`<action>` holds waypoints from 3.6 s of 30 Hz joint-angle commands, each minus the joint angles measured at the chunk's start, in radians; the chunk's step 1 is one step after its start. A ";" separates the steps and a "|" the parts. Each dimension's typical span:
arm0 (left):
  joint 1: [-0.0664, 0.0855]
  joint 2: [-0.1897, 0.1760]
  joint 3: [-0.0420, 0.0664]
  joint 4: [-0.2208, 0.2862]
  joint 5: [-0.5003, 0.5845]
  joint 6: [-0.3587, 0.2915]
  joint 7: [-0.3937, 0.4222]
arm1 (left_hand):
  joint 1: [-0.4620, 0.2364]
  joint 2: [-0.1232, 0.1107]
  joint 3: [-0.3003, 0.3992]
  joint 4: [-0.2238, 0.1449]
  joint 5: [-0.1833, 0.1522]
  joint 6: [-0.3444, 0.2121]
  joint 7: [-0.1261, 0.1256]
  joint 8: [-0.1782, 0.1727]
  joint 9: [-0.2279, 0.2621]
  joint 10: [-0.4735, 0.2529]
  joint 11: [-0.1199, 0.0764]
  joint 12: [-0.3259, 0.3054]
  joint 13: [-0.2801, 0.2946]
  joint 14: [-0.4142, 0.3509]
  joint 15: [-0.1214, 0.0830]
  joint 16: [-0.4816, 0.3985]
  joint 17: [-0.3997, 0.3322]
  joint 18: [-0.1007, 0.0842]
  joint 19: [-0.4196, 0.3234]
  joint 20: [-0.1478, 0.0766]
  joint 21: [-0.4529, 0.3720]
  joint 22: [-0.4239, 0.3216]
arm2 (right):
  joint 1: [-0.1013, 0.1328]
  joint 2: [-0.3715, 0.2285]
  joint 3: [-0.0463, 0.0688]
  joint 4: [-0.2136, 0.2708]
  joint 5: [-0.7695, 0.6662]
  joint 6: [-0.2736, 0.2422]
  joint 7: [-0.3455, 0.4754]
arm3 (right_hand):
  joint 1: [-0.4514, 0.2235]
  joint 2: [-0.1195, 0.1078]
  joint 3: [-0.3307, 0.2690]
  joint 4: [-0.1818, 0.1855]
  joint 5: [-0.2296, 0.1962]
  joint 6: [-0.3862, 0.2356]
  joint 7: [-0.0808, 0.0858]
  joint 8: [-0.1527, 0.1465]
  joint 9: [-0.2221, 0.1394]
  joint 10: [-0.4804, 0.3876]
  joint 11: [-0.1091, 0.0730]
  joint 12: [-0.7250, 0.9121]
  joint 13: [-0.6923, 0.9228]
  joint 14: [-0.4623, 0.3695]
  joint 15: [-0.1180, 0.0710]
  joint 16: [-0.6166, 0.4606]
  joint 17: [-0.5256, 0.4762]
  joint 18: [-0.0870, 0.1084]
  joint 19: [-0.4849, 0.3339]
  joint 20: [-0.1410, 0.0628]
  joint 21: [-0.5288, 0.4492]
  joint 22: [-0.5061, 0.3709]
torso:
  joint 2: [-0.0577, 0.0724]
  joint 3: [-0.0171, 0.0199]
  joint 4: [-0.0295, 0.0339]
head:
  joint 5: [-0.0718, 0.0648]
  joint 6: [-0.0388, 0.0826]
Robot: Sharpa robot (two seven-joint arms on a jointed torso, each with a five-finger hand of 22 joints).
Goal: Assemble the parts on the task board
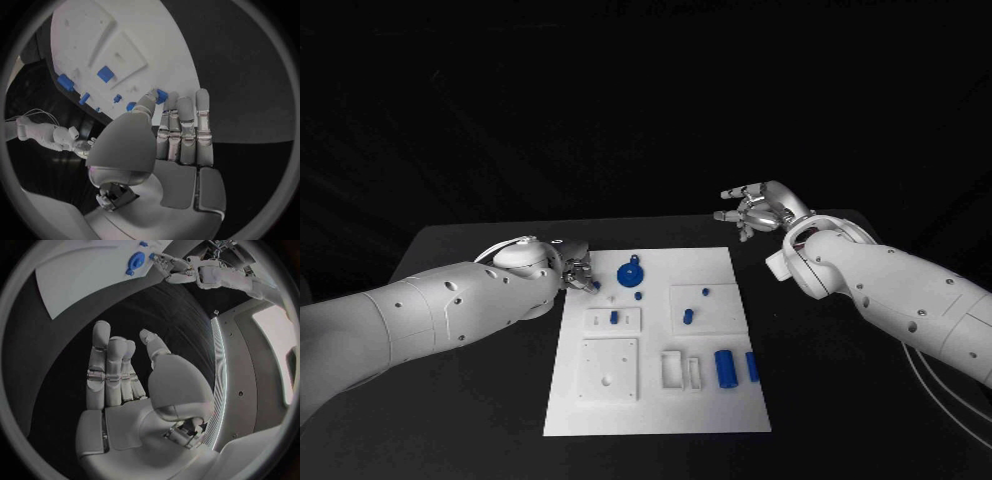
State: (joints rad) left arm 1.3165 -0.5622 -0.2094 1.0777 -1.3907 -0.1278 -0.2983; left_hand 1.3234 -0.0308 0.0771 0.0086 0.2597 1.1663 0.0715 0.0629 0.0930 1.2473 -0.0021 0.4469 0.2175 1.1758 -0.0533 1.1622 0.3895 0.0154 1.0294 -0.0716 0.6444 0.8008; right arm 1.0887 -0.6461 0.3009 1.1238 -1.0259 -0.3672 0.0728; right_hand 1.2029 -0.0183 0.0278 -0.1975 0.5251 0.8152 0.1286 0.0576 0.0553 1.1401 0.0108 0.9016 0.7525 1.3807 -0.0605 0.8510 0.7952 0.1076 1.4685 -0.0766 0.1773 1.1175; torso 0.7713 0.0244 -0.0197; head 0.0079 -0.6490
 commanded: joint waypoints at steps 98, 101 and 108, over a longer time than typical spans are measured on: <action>-0.011 -0.006 0.004 -0.052 -0.290 0.040 0.404 | 0.171 -0.078 0.181 -0.225 -0.116 -0.151 -0.032 -0.001 -0.031 -0.192 0.049 -0.382 -0.157 -0.085 0.027 -0.101 -0.094 0.042 -0.170 0.030 0.099 0.186 | -0.009 0.002 0.001 0.034 -0.028 0.042 -0.004 | -0.017 0.005 0.001 0.011 0.018 0.014 -0.001 -0.002 0.001 -0.001 -0.004 0.005 0.002 -0.001 -0.002 -0.004 0.003 0.004 0.029 -0.004 0.009 0.000 | 0.001 -0.0002 -0.0013 | -0.001 0.006; -0.011 -0.002 0.004 -0.056 -0.290 0.041 0.403 | 0.185 -0.078 0.161 -0.206 -0.117 -0.157 -0.033 -0.001 -0.031 -0.224 0.043 -0.381 -0.157 -0.081 0.024 -0.103 -0.100 0.040 -0.161 0.029 0.087 0.178 | -0.009 0.001 0.001 0.034 -0.028 0.042 -0.004 | -0.017 0.005 0.001 0.011 0.018 0.014 -0.001 -0.002 0.001 -0.001 -0.004 0.005 0.002 -0.001 -0.002 -0.004 0.003 0.004 0.029 -0.004 0.009 0.000 | 0.001 -0.0002 -0.0013 | -0.001 0.006; -0.011 -0.001 0.004 -0.059 -0.291 0.034 0.402 | 0.189 -0.076 0.150 -0.186 -0.121 -0.155 -0.031 -0.001 -0.031 -0.211 0.046 -0.382 -0.158 -0.080 0.025 -0.100 -0.104 0.039 -0.155 0.028 0.079 0.177 | -0.009 0.001 0.001 0.034 -0.028 0.042 -0.004 | -0.017 0.005 0.001 0.011 0.018 0.014 -0.001 -0.002 0.001 -0.001 -0.004 0.005 0.002 -0.001 -0.002 -0.004 0.003 0.004 0.029 -0.004 0.009 0.000 | 0.000 0.0000 -0.0005 | -0.002 0.004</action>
State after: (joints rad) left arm 1.3098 -0.5642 -0.2022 1.0207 -1.6649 -0.1234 0.1082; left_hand 1.5107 -0.1079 0.2259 -0.1812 0.1449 1.0162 0.0391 0.0637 0.0627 1.0287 0.0412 0.0667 0.0591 1.0949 -0.0268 1.0627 0.2859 0.0467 0.8670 -0.0447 0.7259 0.9783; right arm 1.0800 -0.6444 0.3008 1.1564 -1.0467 -0.3321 0.0659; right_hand 1.1953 -0.0106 0.0277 -0.1919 0.5383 0.8221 0.1287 0.0576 0.0553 1.1401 0.0108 0.9016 0.7536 1.3807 -0.0605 0.8510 0.7973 0.1076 1.4685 -0.0766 0.1830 1.1171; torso 0.7724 0.0243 -0.0209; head 0.0062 -0.6446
